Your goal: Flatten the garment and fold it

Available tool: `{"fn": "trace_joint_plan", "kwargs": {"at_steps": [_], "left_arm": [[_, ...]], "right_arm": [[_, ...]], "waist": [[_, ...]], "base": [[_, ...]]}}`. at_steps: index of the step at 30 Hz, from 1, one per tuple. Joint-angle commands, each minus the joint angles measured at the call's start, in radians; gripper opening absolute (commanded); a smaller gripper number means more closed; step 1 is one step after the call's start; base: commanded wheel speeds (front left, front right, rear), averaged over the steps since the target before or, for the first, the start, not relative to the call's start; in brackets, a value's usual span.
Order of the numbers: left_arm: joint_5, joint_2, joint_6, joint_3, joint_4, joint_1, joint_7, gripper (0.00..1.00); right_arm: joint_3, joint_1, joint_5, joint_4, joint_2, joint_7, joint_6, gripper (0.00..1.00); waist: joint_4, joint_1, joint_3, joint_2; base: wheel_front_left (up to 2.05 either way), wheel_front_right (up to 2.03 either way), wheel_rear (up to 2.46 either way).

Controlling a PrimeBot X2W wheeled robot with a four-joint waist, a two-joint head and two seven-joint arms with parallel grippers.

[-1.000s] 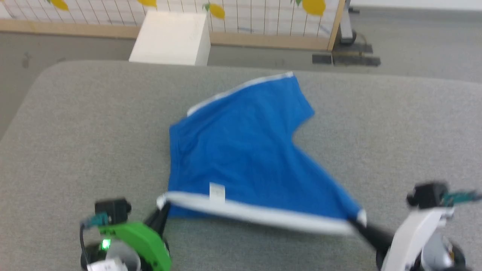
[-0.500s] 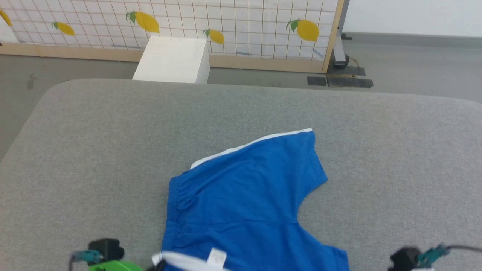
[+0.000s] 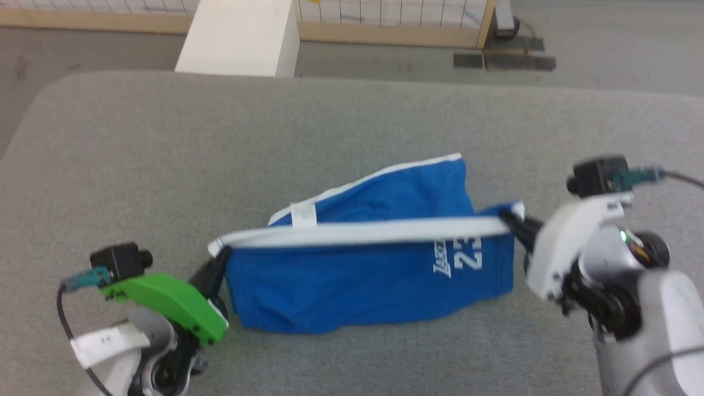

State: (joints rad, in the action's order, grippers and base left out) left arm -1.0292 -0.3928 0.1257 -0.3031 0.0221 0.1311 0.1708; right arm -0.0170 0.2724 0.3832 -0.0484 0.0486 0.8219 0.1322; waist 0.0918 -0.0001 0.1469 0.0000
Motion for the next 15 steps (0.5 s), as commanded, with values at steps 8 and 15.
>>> {"fn": "trace_joint_plan", "kwargs": {"at_steps": [8, 15], "left_arm": [[0.023, 0.011, -0.039, -0.005, 0.114, 0.164, -0.003, 0.00], [0.021, 0.016, -0.077, -0.020, 0.182, 0.229, 0.010, 0.00]], "right_arm": [[0.077, 0.297, -0.128, 0.302, 0.002, -0.155, -0.002, 0.00], [0.095, 0.477, -0.194, 0.536, 0.002, -0.236, -0.002, 0.00]], "waist": [[0.037, 0.0001, 0.179, 0.0000], [0.046, 0.0001, 0.248, 0.0000]], "base": [[0.00, 0.00, 0.00], [0.00, 0.00, 0.00]]}}
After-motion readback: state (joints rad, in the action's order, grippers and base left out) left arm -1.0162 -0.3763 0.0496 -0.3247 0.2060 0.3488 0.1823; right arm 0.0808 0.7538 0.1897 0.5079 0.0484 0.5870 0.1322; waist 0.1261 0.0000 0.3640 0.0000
